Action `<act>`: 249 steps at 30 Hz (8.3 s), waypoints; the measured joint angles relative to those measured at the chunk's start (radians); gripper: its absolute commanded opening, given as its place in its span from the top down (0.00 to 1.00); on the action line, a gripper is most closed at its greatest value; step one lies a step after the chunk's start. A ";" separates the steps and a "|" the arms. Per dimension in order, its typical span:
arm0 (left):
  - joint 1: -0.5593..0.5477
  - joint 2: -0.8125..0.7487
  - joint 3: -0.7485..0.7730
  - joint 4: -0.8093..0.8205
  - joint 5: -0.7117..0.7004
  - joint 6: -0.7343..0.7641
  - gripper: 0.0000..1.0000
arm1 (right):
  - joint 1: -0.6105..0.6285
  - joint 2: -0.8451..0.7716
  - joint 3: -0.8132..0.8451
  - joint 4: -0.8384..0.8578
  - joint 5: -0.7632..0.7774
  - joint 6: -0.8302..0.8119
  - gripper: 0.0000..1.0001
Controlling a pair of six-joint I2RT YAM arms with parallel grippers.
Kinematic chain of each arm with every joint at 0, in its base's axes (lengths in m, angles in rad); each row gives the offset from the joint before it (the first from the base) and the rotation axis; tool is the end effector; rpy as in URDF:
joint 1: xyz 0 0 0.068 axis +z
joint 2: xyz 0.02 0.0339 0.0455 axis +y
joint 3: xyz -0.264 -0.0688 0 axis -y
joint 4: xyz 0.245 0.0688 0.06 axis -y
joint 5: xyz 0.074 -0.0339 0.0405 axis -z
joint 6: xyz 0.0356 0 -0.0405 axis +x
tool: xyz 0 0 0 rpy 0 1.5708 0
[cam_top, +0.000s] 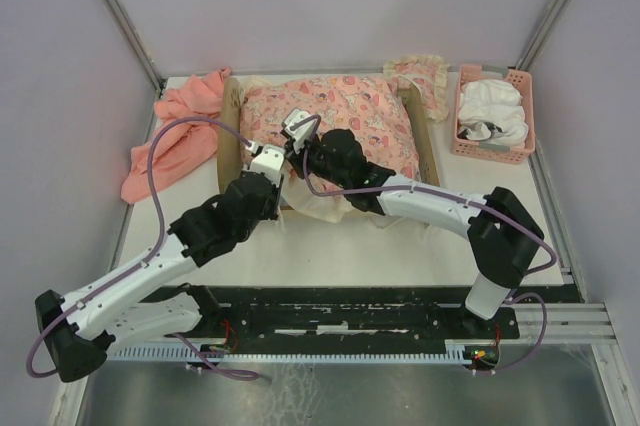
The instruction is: Set up the pet bed
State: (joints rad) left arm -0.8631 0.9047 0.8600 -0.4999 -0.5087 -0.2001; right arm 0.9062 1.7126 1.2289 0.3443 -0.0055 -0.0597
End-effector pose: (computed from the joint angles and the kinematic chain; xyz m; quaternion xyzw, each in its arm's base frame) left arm 0.1394 -0.1363 0.3156 0.1576 0.8375 -0.0519 0.5206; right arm 0.2531 0.3234 0.2988 -0.3520 0.6675 0.2714 0.5974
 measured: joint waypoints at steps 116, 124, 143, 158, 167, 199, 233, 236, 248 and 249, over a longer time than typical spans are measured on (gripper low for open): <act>0.240 -0.254 -0.149 0.014 -0.017 -0.203 0.54 | 0.010 0.123 0.057 -0.091 -0.277 0.031 0.96; 0.240 -0.353 -0.143 -0.026 -0.040 -0.252 0.47 | 0.017 0.145 0.106 -0.130 -0.246 0.011 0.96; 0.241 -0.314 -0.246 0.178 -0.228 -0.132 0.83 | 0.017 0.199 0.172 -0.173 -0.199 -0.021 0.95; 0.458 -0.025 -0.186 0.458 -0.071 0.015 0.71 | 0.017 0.293 0.308 -0.213 -0.132 -0.089 0.92; 0.497 -0.017 -0.132 0.292 -0.025 -0.113 0.47 | 0.017 0.310 0.312 -0.225 -0.106 -0.104 0.92; 0.440 0.114 -0.565 0.568 -0.008 -0.461 0.55 | 0.017 0.312 0.311 -0.225 -0.099 -0.100 0.92; 0.390 0.285 -0.605 0.724 -0.089 -0.572 0.57 | 0.017 0.312 0.298 -0.225 -0.098 -0.113 0.92; 0.390 0.322 -0.584 0.736 -0.097 -0.572 0.59 | 0.017 0.312 0.298 -0.225 -0.098 -0.113 0.92; 0.390 0.303 -0.589 0.716 -0.074 -0.572 0.97 | 0.017 0.312 0.298 -0.240 -0.076 -0.147 0.91; 0.390 0.288 -0.599 0.715 -0.064 -0.572 0.97 | 0.017 0.312 0.298 -0.240 -0.076 -0.147 0.90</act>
State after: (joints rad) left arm -0.4728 1.1927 0.2611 0.2146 -0.5724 -0.7723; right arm 0.9230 2.0243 1.5269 0.1040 -0.0811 -0.2066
